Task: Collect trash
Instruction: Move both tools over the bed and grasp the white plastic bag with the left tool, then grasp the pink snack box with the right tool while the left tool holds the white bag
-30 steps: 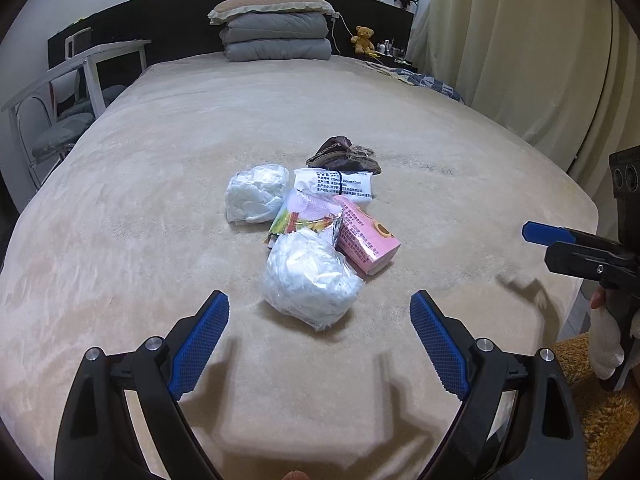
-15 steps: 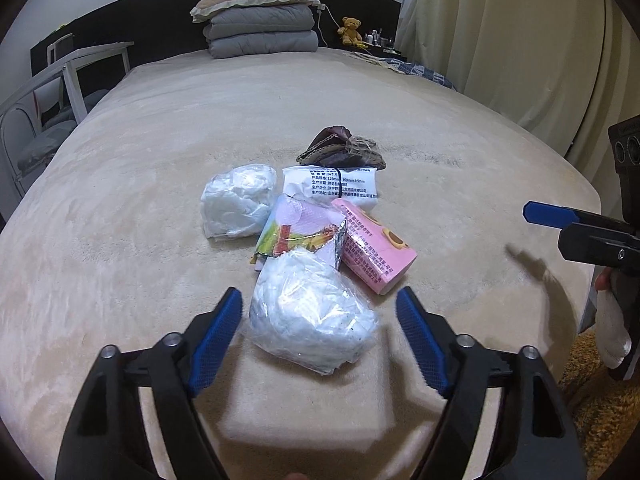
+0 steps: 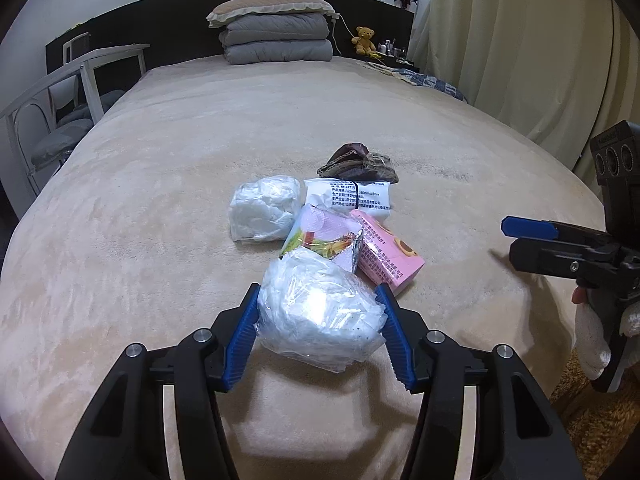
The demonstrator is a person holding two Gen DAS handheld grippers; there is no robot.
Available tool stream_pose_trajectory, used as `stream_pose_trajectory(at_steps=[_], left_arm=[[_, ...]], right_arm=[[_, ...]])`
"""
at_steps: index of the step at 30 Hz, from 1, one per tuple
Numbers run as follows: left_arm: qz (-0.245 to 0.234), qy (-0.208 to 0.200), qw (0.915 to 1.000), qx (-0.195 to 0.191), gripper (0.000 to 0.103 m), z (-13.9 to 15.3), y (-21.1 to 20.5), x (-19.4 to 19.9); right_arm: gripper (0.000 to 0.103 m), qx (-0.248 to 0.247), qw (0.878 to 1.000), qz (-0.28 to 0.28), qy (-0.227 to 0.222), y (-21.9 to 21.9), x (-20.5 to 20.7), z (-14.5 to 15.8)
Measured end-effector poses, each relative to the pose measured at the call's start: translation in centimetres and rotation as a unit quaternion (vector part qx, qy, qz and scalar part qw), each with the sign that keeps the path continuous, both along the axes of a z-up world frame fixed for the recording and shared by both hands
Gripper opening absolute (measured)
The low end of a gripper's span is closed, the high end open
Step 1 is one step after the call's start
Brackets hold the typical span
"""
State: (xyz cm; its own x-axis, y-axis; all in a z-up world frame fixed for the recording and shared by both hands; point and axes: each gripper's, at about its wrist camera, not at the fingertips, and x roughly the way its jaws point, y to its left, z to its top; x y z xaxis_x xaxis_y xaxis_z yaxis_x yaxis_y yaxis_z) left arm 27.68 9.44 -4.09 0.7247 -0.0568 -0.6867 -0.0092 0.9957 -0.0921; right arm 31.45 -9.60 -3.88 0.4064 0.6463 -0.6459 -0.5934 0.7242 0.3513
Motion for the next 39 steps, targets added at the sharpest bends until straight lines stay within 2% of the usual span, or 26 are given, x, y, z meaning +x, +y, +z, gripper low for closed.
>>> stream_pose_trajectory(at_steps=[7, 12, 16, 21, 24, 29, 30, 32, 33, 35, 37, 39], left_arm=[[0.026, -0.019, 0.9992, -0.025, 0.055, 1.3, 1.3, -1.9], [0.041, -0.023, 0.9981, -0.039, 0.055, 1.6, 2.1, -2.9], [0.047, -0.029, 0.9973, -0.049, 0.055, 1.8, 2.7, -3.6], [0.053, -0.031, 0.9963, -0.06, 0.055, 1.9, 3.1, -3.9], [0.055, -0.032, 0.9959, -0.065, 0.055, 1.9, 3.4, -4.0], [0.055, -0.036, 0.9953, -0.071, 0.055, 1.9, 3.7, -3.9], [0.056, -0.036, 0.9952, -0.072, 0.055, 1.9, 3.7, -3.9], [0.056, -0.037, 0.9951, -0.073, 0.055, 1.9, 3.7, -4.0], [0.056, -0.037, 0.995, -0.073, 0.055, 1.9, 3.7, -3.9], [0.056, -0.036, 0.9952, -0.073, 0.055, 1.8, 3.7, -4.0], [0.054, -0.035, 0.9953, -0.071, 0.055, 1.8, 3.6, -4.0], [0.053, -0.034, 0.9955, -0.071, 0.055, 1.8, 3.5, -4.0]], right_arm=[[0.098, -0.006, 1.0, 0.006, 0.008, 2.7, 0.2, -0.5], [0.098, -0.047, 0.998, -0.029, -0.013, 4.6, 0.5, -0.9], [0.098, -0.053, 0.998, -0.021, -0.003, 6.1, 1.0, -1.8], [0.098, -0.064, 0.998, -0.009, -0.012, 7.8, 1.4, -2.5], [0.094, -0.072, 0.997, -0.009, -0.006, 8.6, 1.9, -3.1], [0.074, -0.095, 0.995, -0.012, -0.007, 9.3, 2.2, -3.6], [0.073, -0.094, 0.995, -0.014, -0.007, 9.3, 2.2, -3.6], [0.063, -0.095, 0.995, -0.014, -0.005, 9.4, 2.4, -3.7], [0.062, -0.092, 0.996, -0.011, -0.002, 9.4, 2.4, -3.7], [0.046, -0.089, 0.996, 0.0, 0.002, 9.6, 2.3, -3.7], [0.035, -0.092, 0.996, 0.008, -0.002, 9.9, 2.1, -3.7], [0.035, -0.092, 0.996, 0.011, -0.004, 10.0, 1.9, -3.7]])
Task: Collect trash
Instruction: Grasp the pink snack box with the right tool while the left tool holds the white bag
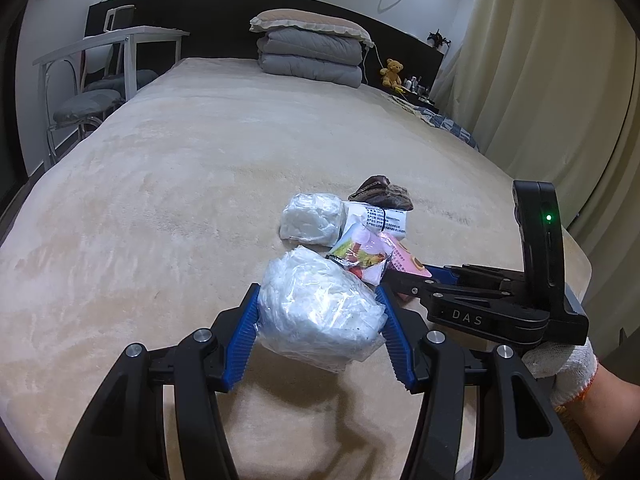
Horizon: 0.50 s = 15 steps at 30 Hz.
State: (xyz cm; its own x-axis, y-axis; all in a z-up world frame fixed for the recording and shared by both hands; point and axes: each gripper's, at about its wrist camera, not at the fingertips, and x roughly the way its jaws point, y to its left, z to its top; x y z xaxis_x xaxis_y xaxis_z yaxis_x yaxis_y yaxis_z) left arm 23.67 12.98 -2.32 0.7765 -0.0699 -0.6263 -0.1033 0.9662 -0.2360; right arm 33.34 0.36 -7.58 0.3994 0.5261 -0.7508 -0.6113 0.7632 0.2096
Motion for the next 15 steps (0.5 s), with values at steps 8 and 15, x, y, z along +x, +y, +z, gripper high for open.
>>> stream_pose_trajectory(at_steps=[8, 15], left_arm=[[-0.001, 0.0, 1.0, 0.003, 0.055, 0.0, -0.2, 0.1], [0.003, -0.003, 1.0, 0.004, 0.055, 0.2, -0.5, -0.3]], right_arm=[[0.034, 0.003, 1.0, 0.003, -0.011, -0.9, -0.4, 0.8], [0.034, 0.005, 1.0, -0.008, -0.017, -2.7, -1.0, 1.6]])
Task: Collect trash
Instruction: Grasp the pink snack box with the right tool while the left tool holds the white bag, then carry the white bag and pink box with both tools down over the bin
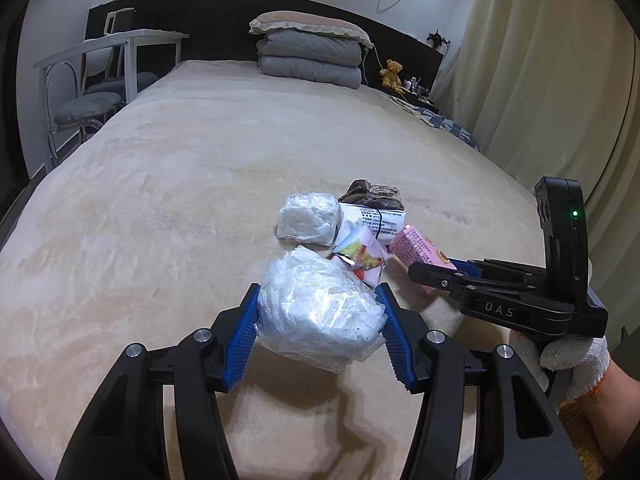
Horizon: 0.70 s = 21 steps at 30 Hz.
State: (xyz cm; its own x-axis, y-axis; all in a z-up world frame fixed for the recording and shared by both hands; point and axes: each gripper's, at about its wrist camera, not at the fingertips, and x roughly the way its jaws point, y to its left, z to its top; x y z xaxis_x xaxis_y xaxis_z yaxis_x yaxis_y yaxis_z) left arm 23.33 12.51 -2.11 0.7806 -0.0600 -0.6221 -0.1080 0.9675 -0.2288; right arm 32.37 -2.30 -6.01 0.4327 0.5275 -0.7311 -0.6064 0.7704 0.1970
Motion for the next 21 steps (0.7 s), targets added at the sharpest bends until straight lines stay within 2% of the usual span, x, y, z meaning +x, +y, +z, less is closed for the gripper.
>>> stream_pose_trajectory(at_steps=[10, 21], left_arm=[[0.008, -0.012, 0.9998, -0.013, 0.055, 0.5, -1.1, -1.6], [0.005, -0.037, 0.9989, -0.029, 0.055, 1.1, -3.6, -4.7]], right_arm=[[0.034, 0.005, 1.0, -0.006, -0.009, -2.8, -2.5, 1.1], [0.034, 0.02, 0.999, -0.013, -0.023, -6.4, -7.0, 2.4]])
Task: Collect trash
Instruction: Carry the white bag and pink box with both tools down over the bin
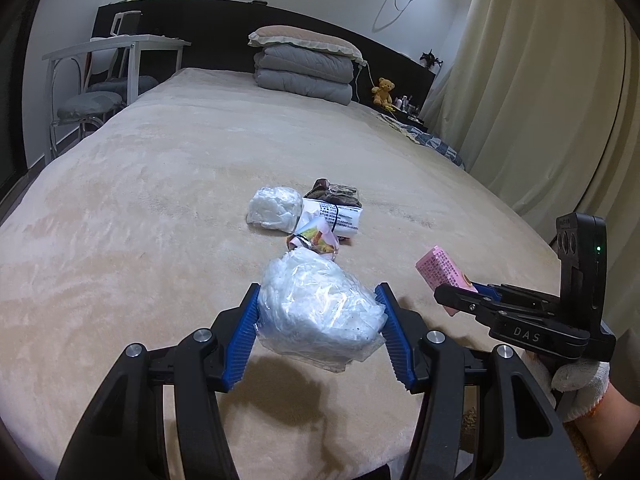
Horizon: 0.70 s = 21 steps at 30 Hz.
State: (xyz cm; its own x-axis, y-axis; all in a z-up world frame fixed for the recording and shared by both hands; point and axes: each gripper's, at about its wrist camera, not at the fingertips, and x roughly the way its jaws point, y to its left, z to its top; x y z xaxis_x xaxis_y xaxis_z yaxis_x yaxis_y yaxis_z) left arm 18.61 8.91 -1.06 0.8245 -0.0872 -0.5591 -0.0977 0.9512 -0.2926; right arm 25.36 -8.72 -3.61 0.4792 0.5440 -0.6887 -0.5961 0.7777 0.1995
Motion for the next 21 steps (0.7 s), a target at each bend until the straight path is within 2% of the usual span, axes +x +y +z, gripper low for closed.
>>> stream_pose_trajectory(at_steps=[6, 21], left_arm=[[-0.002, -0.005, 0.9999, -0.012, 0.055, -0.6, -1.8, -2.3], [-0.025, -0.005, 0.9996, -0.013, 0.055, -1.8, -6.5, -6.2]], right_arm=[[0.034, 0.016, 1.0, -0.005, -0.002, -2.2, -2.6, 0.4], [0.034, 0.031, 0.999, -0.013, -0.002, -5.5, -8.5, 0.3]])
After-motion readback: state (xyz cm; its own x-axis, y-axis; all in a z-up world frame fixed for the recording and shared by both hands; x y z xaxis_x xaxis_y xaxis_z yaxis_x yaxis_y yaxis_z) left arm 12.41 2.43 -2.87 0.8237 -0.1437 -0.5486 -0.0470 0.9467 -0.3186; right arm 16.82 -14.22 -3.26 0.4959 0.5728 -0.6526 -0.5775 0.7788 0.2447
